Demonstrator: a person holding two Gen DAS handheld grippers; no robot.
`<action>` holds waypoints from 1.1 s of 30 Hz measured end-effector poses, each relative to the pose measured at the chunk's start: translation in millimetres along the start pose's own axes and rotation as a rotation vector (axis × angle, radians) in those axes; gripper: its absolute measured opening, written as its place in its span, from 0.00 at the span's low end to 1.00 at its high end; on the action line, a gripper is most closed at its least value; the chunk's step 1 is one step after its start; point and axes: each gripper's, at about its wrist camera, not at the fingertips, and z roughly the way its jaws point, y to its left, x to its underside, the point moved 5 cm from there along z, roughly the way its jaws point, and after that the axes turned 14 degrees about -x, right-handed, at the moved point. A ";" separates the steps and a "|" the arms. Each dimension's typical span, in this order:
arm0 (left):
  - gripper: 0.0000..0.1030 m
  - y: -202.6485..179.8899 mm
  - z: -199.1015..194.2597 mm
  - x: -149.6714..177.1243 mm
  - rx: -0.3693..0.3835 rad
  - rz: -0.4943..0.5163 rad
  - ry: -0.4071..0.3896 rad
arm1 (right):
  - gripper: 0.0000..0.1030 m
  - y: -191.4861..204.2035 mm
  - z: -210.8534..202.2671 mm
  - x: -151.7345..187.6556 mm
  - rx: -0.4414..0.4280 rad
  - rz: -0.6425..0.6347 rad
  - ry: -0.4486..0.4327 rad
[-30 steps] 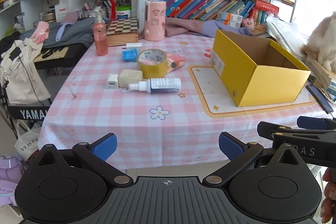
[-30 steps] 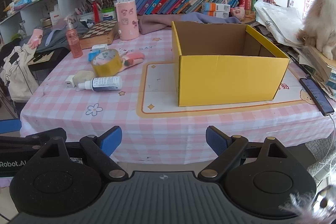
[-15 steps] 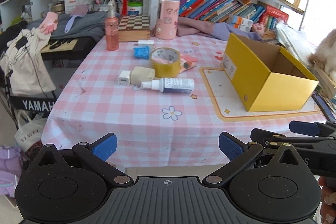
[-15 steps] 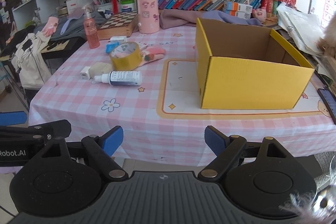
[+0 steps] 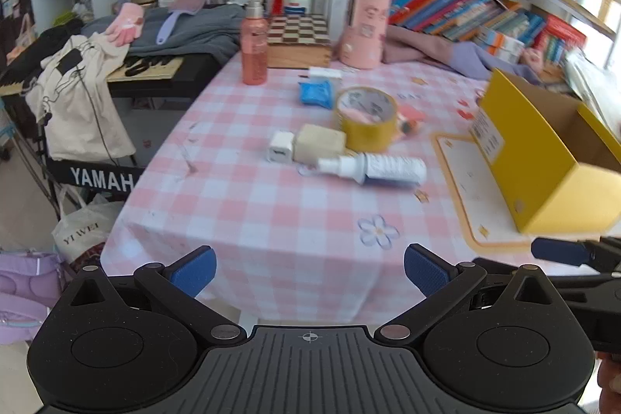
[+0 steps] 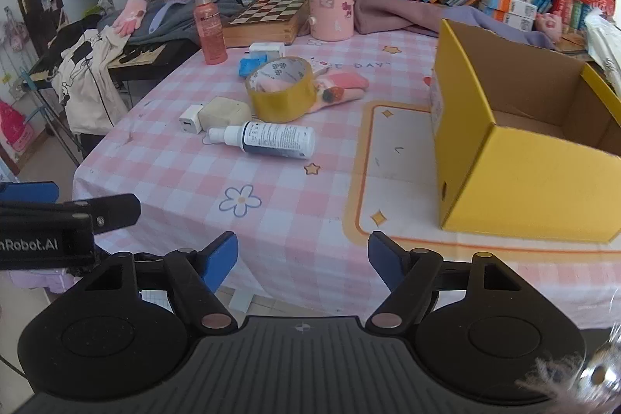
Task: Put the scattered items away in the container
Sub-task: 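Move both tools toward the items beside the yellow box, then grasp the white spray bottle with the right gripper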
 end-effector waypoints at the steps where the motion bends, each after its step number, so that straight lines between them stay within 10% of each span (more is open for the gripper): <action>1: 1.00 1.2 3.3 -3.7 -0.005 -0.009 -0.001 | 0.70 -1.2 5.0 -3.8 -0.006 -0.003 0.008; 23: 1.00 20.2 59.0 -60.7 -0.096 -0.117 0.011 | 0.67 11.0 110.8 -83.3 -0.129 -0.376 0.119; 33: 1.00 17.6 85.5 -72.3 -0.094 -0.123 0.044 | 0.47 5.7 144.9 -79.8 -0.150 -0.535 0.285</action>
